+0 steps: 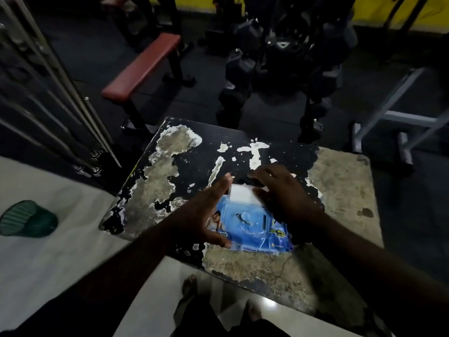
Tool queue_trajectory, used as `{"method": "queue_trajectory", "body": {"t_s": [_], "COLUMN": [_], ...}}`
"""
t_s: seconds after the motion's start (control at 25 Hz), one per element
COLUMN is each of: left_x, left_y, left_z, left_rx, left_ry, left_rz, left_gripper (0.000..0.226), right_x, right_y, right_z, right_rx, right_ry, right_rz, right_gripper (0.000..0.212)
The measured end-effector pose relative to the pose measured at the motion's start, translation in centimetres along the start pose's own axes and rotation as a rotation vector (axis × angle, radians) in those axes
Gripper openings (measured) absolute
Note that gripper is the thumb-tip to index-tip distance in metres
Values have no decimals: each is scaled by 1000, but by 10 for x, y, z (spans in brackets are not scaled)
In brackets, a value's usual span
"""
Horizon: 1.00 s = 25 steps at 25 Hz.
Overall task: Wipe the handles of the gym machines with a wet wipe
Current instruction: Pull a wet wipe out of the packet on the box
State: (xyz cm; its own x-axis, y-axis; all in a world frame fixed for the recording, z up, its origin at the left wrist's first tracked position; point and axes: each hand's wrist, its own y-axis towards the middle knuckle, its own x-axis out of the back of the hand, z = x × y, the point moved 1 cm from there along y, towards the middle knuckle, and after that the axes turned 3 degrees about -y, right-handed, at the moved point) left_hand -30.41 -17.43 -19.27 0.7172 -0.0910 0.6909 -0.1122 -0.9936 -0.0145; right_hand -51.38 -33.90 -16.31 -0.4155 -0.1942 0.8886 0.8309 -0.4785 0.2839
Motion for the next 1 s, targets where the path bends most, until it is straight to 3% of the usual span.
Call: {"method": "queue_trajectory", "body": {"t_s": [0.08,0.16,0.28,0.48,0.6,0.72,0.84,1.0], "left_x": [1,3,4,5,6,7,6,6], "left_y": [1,2,0,-4,-6,-6,-6,-6], "left_z": [0,0,-1,-7,-11,-14,-16,-16], "left_rx": [-25,-30,-75,-39,-40,-23,-7,10], "left_ry": [110,141,154,162,129,122,146,65], "left_rz": [-1,-12,-46,-18,-20,-19,-16,-37], "left_gripper": [140,139,137,135,133,132,132,131], "right_x": [4,2,1,28,31,23,17,18], "right_y": [-6,-14,-23,-25,-34,-34,-31,-36], "right_z": [11,27,42,38,27,33,39,45], "right_rx": [188,245,181,170,45,55,40,-38], "right_ry": [-49,35,56,269,224,104,46,12], "right_rz": [23,109,182,194,209,241,234,174], "right_gripper": [37,37,42,31,36,21,31,18]}}
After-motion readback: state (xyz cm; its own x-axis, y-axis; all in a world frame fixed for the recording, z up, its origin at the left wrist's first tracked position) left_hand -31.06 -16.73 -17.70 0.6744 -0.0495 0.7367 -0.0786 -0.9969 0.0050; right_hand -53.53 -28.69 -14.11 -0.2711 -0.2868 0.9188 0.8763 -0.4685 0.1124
